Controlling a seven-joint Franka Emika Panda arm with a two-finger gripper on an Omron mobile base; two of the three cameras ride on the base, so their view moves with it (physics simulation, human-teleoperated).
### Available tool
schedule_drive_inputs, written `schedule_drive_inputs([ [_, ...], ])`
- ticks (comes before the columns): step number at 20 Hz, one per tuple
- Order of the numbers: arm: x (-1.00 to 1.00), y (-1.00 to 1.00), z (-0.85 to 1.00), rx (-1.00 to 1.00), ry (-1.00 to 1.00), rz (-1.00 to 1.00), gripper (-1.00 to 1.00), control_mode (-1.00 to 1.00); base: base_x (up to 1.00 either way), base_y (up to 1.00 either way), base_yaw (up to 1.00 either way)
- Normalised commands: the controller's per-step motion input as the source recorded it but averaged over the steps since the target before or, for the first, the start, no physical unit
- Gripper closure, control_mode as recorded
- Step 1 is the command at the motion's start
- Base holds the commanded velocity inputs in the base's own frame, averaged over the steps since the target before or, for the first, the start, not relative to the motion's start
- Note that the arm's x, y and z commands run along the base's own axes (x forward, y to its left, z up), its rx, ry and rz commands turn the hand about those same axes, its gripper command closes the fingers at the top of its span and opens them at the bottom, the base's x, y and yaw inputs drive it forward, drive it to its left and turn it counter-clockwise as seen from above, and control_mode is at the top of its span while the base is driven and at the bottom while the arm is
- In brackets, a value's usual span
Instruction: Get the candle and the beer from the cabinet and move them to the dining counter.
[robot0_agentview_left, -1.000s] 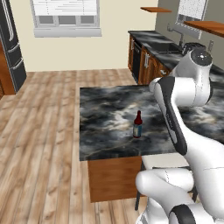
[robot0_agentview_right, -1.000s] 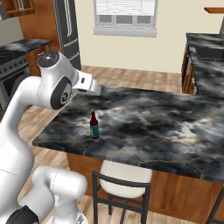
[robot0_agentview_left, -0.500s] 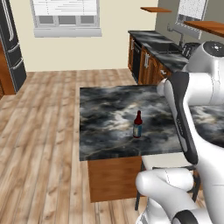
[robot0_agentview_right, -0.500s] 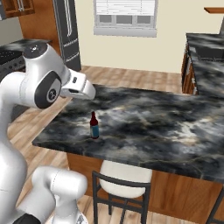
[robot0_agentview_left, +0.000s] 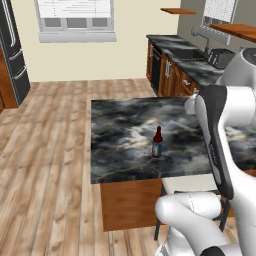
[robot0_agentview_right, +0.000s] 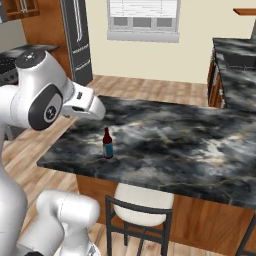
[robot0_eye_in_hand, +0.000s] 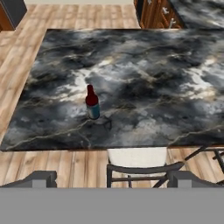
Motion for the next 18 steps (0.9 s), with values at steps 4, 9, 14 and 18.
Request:
schedule_drive_inputs([
  [4, -0.29, 0.00, 0.00, 0.00, 0.00, 0.00, -1.00, -1.00, 0.00, 0.00, 0.00],
  [9, -0.17, 0.00, 0.00, 0.00, 0.00, 0.00, -1.00, 1.00, -0.12, 0.00, 0.00],
  [14, 0.00, 0.00, 0.00, 0.00, 0.00, 0.00, -1.00, 1.00, -0.20, 0.37, 0.00],
  [18, 0.00, 0.00, 0.00, 0.00, 0.00, 0.00, -1.00, 1.00, -0.23, 0.90, 0.00],
])
